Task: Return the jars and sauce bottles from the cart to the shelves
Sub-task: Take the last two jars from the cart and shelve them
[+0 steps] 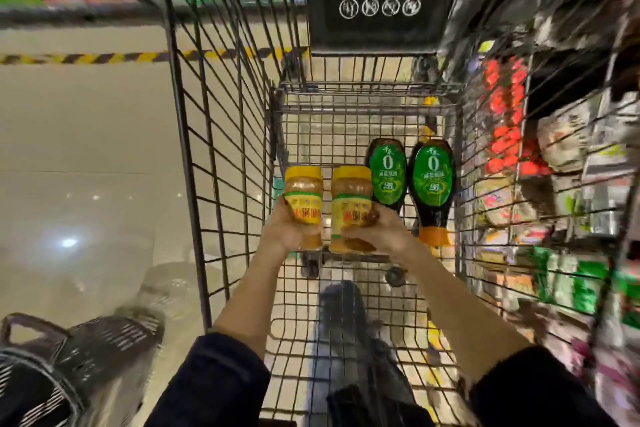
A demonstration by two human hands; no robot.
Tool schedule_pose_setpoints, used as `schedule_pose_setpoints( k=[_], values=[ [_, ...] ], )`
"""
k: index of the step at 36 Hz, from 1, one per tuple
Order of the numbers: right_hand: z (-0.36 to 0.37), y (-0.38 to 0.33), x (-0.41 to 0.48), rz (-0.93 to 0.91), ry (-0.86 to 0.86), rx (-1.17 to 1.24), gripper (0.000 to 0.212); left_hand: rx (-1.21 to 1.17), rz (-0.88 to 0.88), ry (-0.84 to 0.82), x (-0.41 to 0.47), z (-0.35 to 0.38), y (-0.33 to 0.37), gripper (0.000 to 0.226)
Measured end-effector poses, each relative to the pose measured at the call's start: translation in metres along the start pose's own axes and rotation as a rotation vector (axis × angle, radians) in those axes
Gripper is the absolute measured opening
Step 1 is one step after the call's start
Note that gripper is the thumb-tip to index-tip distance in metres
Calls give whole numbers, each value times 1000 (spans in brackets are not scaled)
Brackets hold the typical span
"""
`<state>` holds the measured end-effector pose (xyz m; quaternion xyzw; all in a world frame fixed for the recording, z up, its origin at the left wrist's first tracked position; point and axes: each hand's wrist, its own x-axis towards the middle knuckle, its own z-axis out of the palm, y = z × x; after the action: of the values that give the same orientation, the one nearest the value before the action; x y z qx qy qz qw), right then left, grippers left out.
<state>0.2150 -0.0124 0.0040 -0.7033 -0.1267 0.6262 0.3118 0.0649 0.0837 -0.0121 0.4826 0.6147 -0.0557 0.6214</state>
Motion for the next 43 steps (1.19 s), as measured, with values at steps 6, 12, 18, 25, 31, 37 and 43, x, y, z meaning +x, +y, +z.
schedule_pose_setpoints(
  k=[6, 12, 18, 25, 31, 37, 43],
  values=[
    [-16, -15, -56, -101, -43, -14, 45, -20, 163, 13, -68, -2, 36, 61],
    [-34, -30, -124, -169, 55, -26, 44, -92, 299, -82, -146, -4, 66, 55],
    [-58, -42, -204, -264, 137, 166, 80, -61, 494, -141, -234, 0, 92, 53],
    [-82, -57, -319, -482, 293, 161, 133, -28, 764, -145, -335, 15, 123, 57],
    [-99, -63, -422, -678, 465, 93, 62, 48, 976, -155, -404, 35, 153, 71],
    [-106, -55, -505, -850, 671, 119, 58, 54, 1144, -271, -463, 58, 178, 81],
    [-94, -38, -568, -906, 938, 192, 76, 103, 1290, -469, -503, 75, 191, 82]
  ],
)
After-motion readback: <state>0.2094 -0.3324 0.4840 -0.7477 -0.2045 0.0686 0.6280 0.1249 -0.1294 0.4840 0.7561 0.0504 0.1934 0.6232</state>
